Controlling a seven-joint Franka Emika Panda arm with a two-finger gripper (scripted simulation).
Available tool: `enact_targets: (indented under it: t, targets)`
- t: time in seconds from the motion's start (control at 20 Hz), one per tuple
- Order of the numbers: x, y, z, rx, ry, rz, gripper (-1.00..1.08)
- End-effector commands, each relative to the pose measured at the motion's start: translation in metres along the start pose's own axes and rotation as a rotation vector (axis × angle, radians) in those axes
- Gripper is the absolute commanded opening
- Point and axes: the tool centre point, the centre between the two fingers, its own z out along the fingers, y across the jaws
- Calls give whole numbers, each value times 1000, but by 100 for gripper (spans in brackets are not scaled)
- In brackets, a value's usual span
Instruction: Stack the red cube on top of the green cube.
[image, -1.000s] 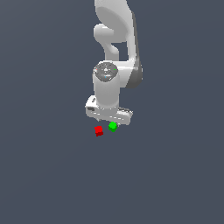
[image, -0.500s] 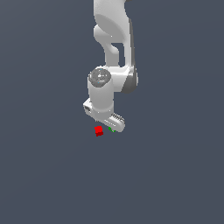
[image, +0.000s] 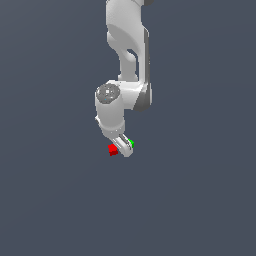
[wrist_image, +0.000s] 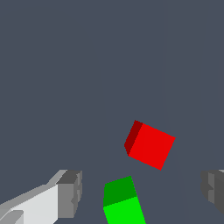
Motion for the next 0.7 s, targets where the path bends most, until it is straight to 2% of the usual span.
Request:
enact_targets:
  t: [0.0,0.35,0.65]
  targets:
    - [3,5,5,2,3,84,100]
    - [7,16,18,7,8,279,100]
    - [8,22,25,9,11,380,100]
